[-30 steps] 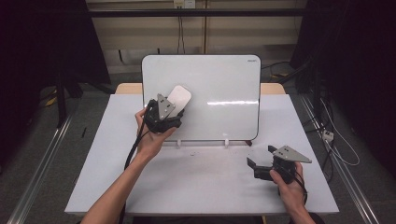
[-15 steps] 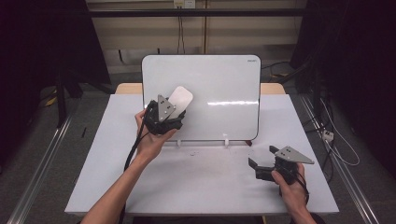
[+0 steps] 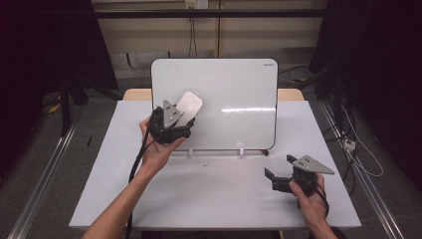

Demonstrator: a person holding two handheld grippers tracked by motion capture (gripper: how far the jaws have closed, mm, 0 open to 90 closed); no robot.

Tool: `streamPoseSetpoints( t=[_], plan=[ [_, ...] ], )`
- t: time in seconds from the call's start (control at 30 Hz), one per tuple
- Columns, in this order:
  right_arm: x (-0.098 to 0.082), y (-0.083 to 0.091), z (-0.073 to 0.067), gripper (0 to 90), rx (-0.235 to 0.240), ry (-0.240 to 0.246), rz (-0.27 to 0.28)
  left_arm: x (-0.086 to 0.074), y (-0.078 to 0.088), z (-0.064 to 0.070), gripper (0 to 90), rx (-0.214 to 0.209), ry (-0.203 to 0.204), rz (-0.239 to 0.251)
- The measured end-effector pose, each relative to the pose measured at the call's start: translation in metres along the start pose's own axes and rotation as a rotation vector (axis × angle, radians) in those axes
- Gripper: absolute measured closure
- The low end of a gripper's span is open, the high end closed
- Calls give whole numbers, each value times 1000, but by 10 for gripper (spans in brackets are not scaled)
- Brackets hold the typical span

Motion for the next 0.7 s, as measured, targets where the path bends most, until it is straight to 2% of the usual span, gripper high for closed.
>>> streamPoseSetpoints(
  t=[0.1, 0.27, 0.37, 0.43, 0.57, 0.7],
  plan=[
    [-1, -1, 1, 50, 7, 0, -1, -2, 4, 0, 313, 5, -24, -18],
    [0, -1, 0, 51, 20, 7, 5, -5, 12, -3, 313, 30, 2, -18],
    [0, 0, 0, 50, 20, 5, 6, -8, 17, -3, 313, 49, -21, -25],
    [0, 0, -1, 50, 19, 2, 4, -10, 22, -4, 312, 40, -17, -23],
    [-1, 0, 0, 51, 14, 0, 0, -13, 30, -9, 312, 52, -20, -33],
    [-1, -1, 1, 50, 10, -3, -4, -18, 35, -17, 312, 73, -6, -44]
  ],
)
Point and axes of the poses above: each handheld gripper's, and its own axes: y roughly backward along the jaws, x roughly out of its top, z roughly to its right, the point moved 7 cm from there along -y, roughly forward along the jaws, and after that the axes turned 6 degrees about -x, right-handed, at the moved point
